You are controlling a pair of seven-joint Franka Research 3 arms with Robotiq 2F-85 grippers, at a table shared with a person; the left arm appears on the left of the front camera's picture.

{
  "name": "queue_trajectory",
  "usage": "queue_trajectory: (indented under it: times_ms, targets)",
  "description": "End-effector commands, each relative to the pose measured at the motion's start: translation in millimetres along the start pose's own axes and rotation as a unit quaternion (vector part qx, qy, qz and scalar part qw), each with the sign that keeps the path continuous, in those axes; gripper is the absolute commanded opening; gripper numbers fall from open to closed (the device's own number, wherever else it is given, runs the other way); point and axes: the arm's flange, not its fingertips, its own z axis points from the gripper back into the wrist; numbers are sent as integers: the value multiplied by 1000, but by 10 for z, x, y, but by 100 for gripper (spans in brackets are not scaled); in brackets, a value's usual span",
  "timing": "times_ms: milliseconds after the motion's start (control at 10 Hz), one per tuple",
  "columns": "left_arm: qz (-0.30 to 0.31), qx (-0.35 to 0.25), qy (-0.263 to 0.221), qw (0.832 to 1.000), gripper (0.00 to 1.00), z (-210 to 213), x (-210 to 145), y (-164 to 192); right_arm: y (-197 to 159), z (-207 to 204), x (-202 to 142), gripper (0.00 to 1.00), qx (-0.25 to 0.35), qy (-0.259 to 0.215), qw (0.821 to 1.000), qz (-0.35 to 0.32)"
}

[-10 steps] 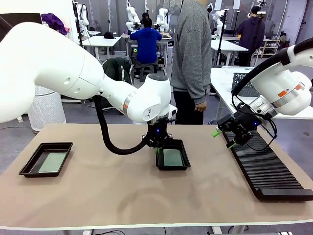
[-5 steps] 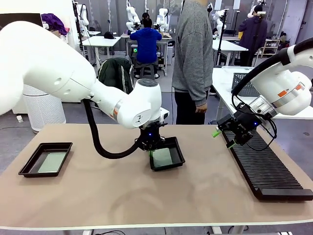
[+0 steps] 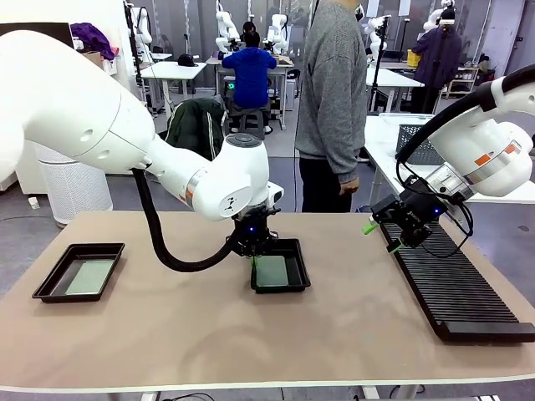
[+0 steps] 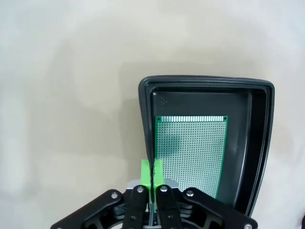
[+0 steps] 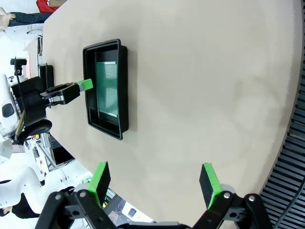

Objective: Inspect and transfer BCBs to ESD trays.
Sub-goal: Pick up the ESD tray and place it on the left side of the table.

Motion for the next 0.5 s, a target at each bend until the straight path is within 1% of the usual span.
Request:
queue_trajectory:
  times_ms: [0, 300, 400]
  targets:
    - [-2, 7, 3, 1000, 0, -30, 13, -36, -5, -4, -1, 100, -2, -3, 1000, -1]
    - [-2, 7, 3, 1000, 0, -30, 13, -36, -5, -4, -1, 100, -2, -3, 1000, -1]
    - [0, 1, 1, 1000, 3, 2, 9, -13, -5, -4, -1, 100, -2, -3, 1000, -1]
